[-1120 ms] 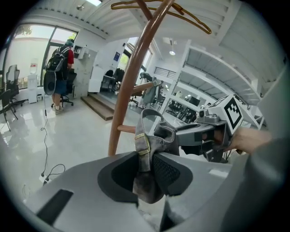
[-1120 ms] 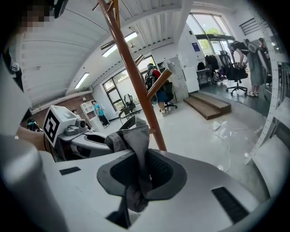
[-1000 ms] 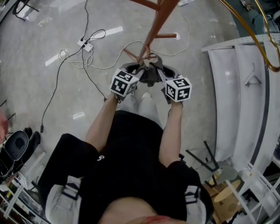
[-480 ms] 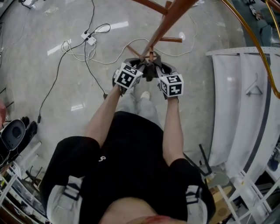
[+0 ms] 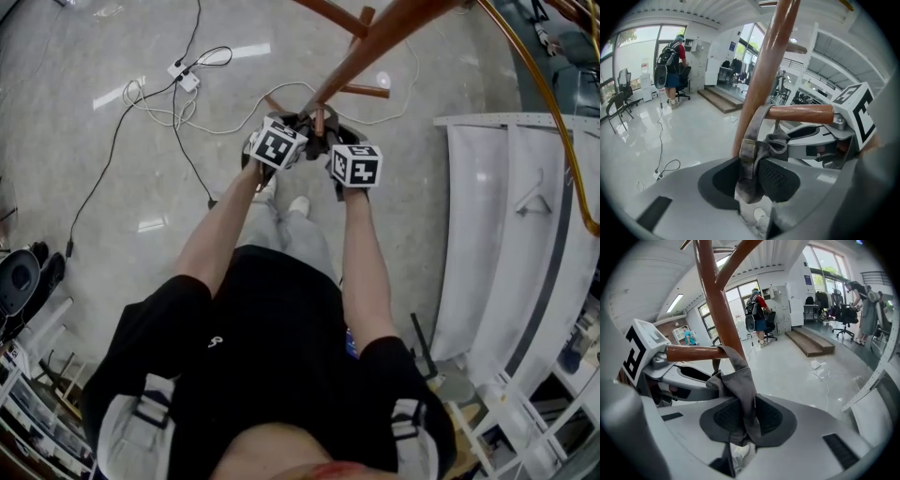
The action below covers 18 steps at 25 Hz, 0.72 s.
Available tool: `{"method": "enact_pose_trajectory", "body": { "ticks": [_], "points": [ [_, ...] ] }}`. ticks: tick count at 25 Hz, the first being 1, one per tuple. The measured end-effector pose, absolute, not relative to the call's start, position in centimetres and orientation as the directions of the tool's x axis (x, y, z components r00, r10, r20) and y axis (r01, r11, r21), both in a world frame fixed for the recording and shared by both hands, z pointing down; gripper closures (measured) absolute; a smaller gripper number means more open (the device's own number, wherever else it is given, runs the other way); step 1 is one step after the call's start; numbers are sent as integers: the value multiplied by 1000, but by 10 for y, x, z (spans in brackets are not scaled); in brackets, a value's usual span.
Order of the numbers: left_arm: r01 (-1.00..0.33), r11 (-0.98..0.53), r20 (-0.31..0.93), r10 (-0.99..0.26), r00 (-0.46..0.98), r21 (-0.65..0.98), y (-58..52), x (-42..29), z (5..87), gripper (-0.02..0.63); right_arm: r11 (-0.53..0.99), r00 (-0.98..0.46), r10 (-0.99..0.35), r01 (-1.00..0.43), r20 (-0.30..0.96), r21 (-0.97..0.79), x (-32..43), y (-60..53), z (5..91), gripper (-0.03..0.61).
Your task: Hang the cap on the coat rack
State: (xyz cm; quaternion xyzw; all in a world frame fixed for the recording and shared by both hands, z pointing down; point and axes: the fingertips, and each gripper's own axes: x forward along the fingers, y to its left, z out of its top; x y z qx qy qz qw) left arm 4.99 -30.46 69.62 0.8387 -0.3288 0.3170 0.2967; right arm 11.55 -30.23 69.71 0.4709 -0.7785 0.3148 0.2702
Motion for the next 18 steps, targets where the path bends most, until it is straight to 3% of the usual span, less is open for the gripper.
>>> {"method": "enact_pose_trajectory", "body": {
  "ticks": [4, 6, 8, 11, 18],
  "points": [
    [-764, -598, 738, -399, 544, 241, -314, 40, 689, 491, 336, -393, -567, -913, 724, -233, 120, -299, 694, 462],
    [-801, -523, 728, -421, 541, 292, -312, 28, 686, 460, 308, -406, -573, -912, 712, -273, 124, -295, 690, 434],
    [-832, -388, 683, -481, 550, 397, -307, 17, 677, 454, 255, -426, -601, -904, 676, -342, 131, -290, 681, 434],
    [-865, -270, 641, -586, 496, 423, -301, 1, 655, 454, 216, -442, -665, -886, 602, -411, 142, -289, 658, 451],
    [-872, -275, 438, -779, 448, 404, -308, -10, 553, 465, 295, -443, -813, -873, 378, -388, 147, -300, 552, 517]
  ]
}}
